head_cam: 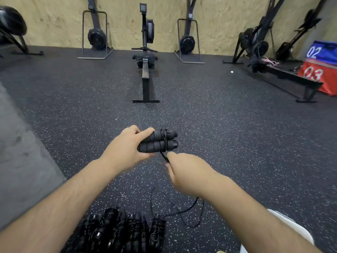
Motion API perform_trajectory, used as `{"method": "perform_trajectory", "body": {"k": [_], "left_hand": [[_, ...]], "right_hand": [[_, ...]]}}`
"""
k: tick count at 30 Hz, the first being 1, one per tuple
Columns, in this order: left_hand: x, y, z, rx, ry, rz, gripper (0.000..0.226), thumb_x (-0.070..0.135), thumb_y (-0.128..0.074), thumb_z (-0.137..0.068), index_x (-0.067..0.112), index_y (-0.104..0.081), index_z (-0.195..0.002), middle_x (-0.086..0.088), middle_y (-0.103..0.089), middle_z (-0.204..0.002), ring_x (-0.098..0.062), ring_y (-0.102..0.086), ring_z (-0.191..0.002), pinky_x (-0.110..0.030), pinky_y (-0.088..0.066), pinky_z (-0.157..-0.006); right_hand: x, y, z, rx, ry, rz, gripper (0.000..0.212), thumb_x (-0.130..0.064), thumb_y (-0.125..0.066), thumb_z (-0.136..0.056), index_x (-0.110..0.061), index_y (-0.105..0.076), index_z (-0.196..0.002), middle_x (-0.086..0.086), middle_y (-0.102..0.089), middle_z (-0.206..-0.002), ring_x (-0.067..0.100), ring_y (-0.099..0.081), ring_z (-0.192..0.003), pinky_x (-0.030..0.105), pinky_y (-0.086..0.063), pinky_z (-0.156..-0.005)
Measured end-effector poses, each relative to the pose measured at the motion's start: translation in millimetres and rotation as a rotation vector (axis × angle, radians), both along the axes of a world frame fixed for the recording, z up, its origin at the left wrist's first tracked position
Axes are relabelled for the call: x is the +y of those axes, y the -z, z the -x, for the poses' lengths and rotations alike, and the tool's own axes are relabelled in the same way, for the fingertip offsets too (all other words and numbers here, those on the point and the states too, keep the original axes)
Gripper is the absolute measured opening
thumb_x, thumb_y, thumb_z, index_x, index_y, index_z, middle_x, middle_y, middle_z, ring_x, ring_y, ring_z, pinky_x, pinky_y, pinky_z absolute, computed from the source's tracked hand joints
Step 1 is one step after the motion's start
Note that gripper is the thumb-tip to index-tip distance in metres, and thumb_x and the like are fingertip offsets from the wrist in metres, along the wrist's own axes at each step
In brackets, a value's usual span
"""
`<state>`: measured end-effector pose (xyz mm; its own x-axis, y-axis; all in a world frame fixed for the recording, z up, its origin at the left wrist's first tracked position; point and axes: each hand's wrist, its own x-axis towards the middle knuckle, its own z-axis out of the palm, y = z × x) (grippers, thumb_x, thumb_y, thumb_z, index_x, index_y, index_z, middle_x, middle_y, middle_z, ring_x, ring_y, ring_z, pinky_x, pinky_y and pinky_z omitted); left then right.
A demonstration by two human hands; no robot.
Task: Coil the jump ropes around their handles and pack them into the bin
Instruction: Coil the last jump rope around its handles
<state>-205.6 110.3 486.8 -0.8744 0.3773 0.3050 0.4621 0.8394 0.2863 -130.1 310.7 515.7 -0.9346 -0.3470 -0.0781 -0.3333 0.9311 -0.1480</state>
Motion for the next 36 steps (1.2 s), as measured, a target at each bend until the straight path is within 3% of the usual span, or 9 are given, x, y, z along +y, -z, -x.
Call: {"method": "perform_trajectory", "body": {"k": [7,11,14,16,18,23,28,32,36], "left_hand": [[4,8,-1,-0.045,0.153,0.205,0.059,0.053,-0.072,-0.080,0.040,-0.048,-0.133,0.007,-0.039,-0.093,-0.019,-0.043,-0.095,-0.037,-0.050,-0.078],[4,0,-10,-0.133,0.344,0.135,0.049,0.053,-0.074,-0.078,0.039,-0.052,-0.120,0.011,-0.044,-0.090,-0.013,-0.044,-0.091,-0.033,-0.046,-0.081],[5,-15,-22,-0.208,0.385,-0.045,0.050,0.049,-0.079,-0.076,0.038,-0.056,-0.118,0.009,-0.051,-0.091,-0.007,-0.050,-0.092,-0.024,-0.044,-0.083],[6,-23,-28,-0.214,0.364,-0.141,0.049,0.047,-0.082,-0.075,0.037,-0.058,-0.117,0.006,-0.054,-0.091,-0.010,-0.054,-0.092,-0.022,-0.044,-0.084],[8,-25,-29,-0.177,0.311,-0.230,0.048,0.044,-0.084,-0.074,0.038,-0.059,-0.114,0.007,-0.055,-0.088,-0.009,-0.055,-0.090,-0.022,-0.044,-0.082],[9,-17,-16,-0.019,0.144,-0.317,0.049,0.040,-0.084,-0.074,0.041,-0.057,-0.115,0.006,-0.053,-0.084,-0.007,-0.053,-0.086,-0.027,-0.042,-0.075],[-6,-1,8,0.135,-0.083,-0.075,0.058,0.038,-0.080,-0.076,0.034,-0.053,-0.127,0.004,-0.045,-0.089,-0.020,-0.043,-0.088,-0.039,-0.049,-0.076],[-14,11,18,0.094,-0.044,0.111,0.066,0.040,-0.080,-0.077,0.037,-0.049,-0.135,0.004,-0.043,-0.096,-0.019,-0.039,-0.091,-0.042,-0.053,-0.076],[-3,6,3,0.036,0.231,0.195,0.060,0.049,-0.072,-0.079,0.036,-0.051,-0.134,0.007,-0.043,-0.098,-0.018,-0.040,-0.089,-0.038,-0.049,-0.078]], "right_hand": [[10,-30,9,0.261,-0.156,-0.141,0.016,-0.034,-0.048,-0.102,-0.026,-0.060,-0.108,-0.004,-0.062,-0.103,0.024,-0.063,-0.094,0.033,-0.041,-0.067],[37,-33,42,0.221,-0.134,-0.035,0.026,-0.053,-0.049,-0.097,-0.033,-0.064,-0.102,-0.012,-0.061,-0.104,0.012,-0.060,-0.096,0.033,-0.049,-0.079],[54,-16,54,0.069,-0.040,0.226,0.016,-0.043,-0.050,-0.099,-0.032,-0.061,-0.093,-0.011,-0.064,-0.089,0.008,-0.056,-0.082,0.032,-0.048,-0.077],[54,-1,55,-0.064,0.034,0.391,0.012,-0.021,-0.053,-0.098,-0.026,-0.061,-0.091,-0.005,-0.067,-0.085,0.011,-0.057,-0.079,0.034,-0.049,-0.075],[42,15,54,-0.166,0.059,0.375,0.021,-0.004,-0.048,-0.095,-0.019,-0.062,-0.090,0.007,-0.068,-0.093,0.023,-0.063,-0.090,0.036,-0.052,-0.076],[-9,27,31,-0.218,0.081,0.437,0.024,-0.023,-0.036,-0.107,-0.010,-0.050,-0.121,0.014,-0.059,-0.112,0.033,-0.058,-0.102,0.033,-0.042,-0.078],[-14,17,5,-0.341,0.086,0.399,0.021,-0.039,-0.037,-0.105,-0.024,-0.043,-0.091,-0.003,-0.054,-0.092,0.015,-0.050,-0.076,0.034,-0.036,-0.064],[-7,-10,-8,-0.029,-0.017,0.166,0.024,-0.038,-0.034,-0.106,-0.020,-0.047,-0.097,-0.001,-0.057,-0.092,0.023,-0.055,-0.079,0.037,-0.044,-0.068],[15,-26,14,0.323,-0.077,0.043,0.026,-0.043,-0.041,-0.103,-0.027,-0.061,-0.106,-0.006,-0.064,-0.103,0.022,-0.063,-0.093,0.038,-0.053,-0.078]]}}
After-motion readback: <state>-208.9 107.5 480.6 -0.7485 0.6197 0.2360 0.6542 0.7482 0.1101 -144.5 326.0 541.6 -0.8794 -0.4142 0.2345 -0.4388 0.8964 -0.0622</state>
